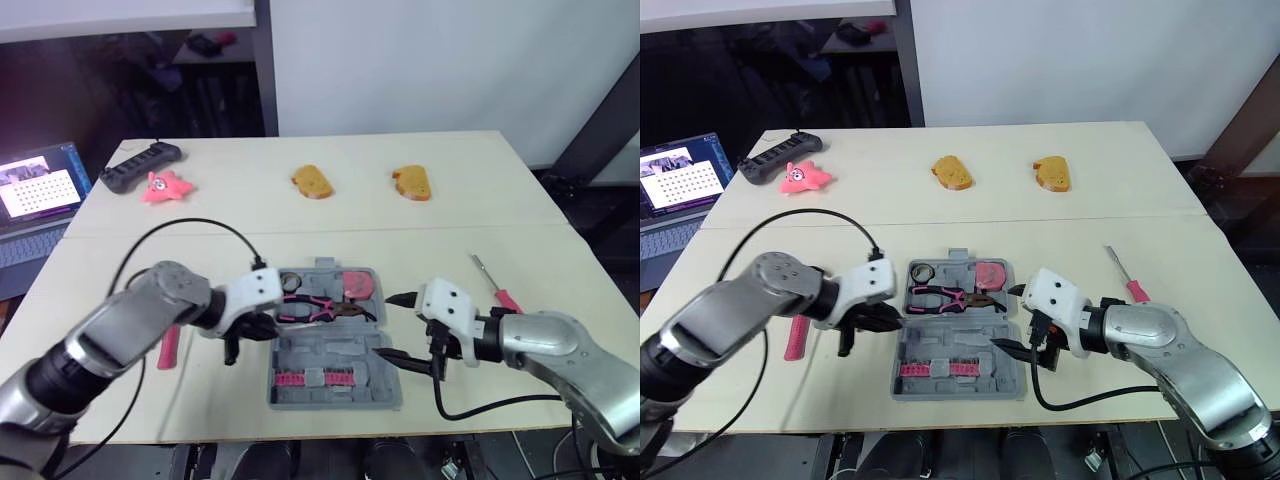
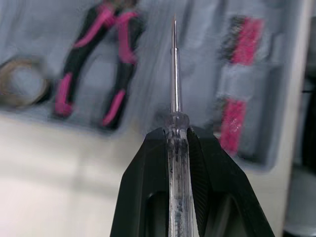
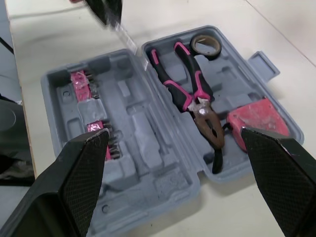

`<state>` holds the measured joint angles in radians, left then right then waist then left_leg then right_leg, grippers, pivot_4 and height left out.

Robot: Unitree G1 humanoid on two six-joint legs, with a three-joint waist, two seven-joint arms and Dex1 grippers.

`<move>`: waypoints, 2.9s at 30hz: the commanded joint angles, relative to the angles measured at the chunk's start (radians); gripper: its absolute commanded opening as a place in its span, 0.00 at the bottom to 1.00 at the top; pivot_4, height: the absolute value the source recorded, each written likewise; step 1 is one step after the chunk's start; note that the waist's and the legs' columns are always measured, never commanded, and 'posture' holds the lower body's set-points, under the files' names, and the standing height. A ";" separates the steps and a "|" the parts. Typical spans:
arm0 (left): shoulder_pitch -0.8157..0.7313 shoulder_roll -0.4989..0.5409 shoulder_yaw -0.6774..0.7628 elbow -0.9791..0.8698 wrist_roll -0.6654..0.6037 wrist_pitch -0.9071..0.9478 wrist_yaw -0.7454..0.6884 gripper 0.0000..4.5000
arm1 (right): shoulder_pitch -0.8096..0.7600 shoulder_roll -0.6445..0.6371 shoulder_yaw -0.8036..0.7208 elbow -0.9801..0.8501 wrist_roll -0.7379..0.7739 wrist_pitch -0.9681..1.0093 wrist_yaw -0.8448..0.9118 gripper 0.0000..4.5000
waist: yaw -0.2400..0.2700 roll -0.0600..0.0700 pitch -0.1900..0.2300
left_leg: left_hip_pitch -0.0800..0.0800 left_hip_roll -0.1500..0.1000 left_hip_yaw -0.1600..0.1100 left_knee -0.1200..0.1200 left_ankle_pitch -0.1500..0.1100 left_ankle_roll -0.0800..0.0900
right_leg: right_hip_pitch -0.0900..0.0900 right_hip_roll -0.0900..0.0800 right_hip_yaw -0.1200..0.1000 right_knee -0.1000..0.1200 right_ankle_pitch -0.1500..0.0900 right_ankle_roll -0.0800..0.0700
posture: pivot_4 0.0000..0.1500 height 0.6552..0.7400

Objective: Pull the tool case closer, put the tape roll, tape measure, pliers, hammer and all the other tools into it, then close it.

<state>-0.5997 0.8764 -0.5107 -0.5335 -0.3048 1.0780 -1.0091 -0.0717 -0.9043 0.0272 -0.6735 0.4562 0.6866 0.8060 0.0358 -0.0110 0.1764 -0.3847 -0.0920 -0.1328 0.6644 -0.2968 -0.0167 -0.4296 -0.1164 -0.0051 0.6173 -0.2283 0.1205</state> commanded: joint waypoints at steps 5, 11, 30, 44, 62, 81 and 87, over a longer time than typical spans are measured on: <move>-0.116 -0.056 -0.184 -0.015 0.106 0.035 0.070 0.02 | 0.023 -0.028 -0.057 -0.007 0.027 -0.085 0.103 1.00 | 0.000 0.000 0.000 | 0.000 0.000 0.000 0.000 0.000 0.000 | 0.000 0.001 0.000 0.001 0.000 0.000 | 1.00 0.79; -0.187 -0.112 -0.273 0.071 0.154 0.021 0.063 0.02 | -0.016 -0.026 -0.036 0.019 0.031 -0.098 0.149 1.00 | 0.001 -0.001 0.000 | 0.001 0.000 0.000 0.001 0.000 0.000 | 0.001 0.001 0.000 0.001 0.000 0.000 | 1.00 0.79; -0.116 -0.223 -0.264 0.170 0.209 -0.108 0.098 0.02 | -0.026 -0.019 -0.021 0.003 0.031 -0.072 0.119 1.00 | 0.002 -0.001 0.000 | 0.001 0.000 0.000 0.002 0.002 -0.003 | 0.001 0.000 0.000 0.002 0.000 0.001 | 1.00 0.79; -0.111 -0.225 -0.245 0.206 0.255 -0.184 0.090 0.02 | -0.014 -0.021 -0.030 -0.017 0.044 -0.049 0.110 1.00 | 0.001 0.000 0.000 | 0.001 0.000 0.000 0.003 0.002 -0.004 | 0.001 0.000 0.000 0.002 0.001 0.001 | 1.00 0.79; -0.080 -0.209 -0.231 0.198 0.291 -0.198 0.057 0.02 | -0.022 -0.020 -0.019 -0.008 0.042 -0.052 0.110 1.00 | 0.001 0.000 0.000 | 0.001 0.000 0.000 0.003 0.003 -0.005 | 0.001 0.000 0.000 0.004 0.001 0.001 | 1.00 0.79; -0.080 -0.229 -0.224 0.200 0.295 -0.211 0.049 0.02 | -0.007 -0.021 -0.017 -0.015 0.039 -0.047 0.102 1.00 | 0.001 0.000 0.000 | 0.003 0.000 0.000 0.003 0.003 -0.004 | 0.001 0.000 0.001 0.007 0.001 0.001 | 1.00 0.79; -0.079 -0.230 -0.222 0.204 0.300 -0.222 0.047 0.02 | -0.005 -0.021 -0.019 -0.018 0.042 -0.043 0.100 1.00 | 0.001 0.000 0.000 | 0.003 0.000 0.001 0.003 0.003 -0.004 | 0.001 0.000 0.001 0.008 0.001 0.001 | 1.00 0.79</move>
<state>-0.6748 0.6468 -0.7643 -0.3162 -0.0125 0.8736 -0.9583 -0.0785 -0.9219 0.0263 -0.6470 0.4884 0.6480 0.9077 0.0368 -0.0114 0.1765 -0.3816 -0.0924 -0.1320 0.6677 -0.2941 -0.0211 -0.4288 -0.1164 -0.0040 0.6252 -0.2277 0.1215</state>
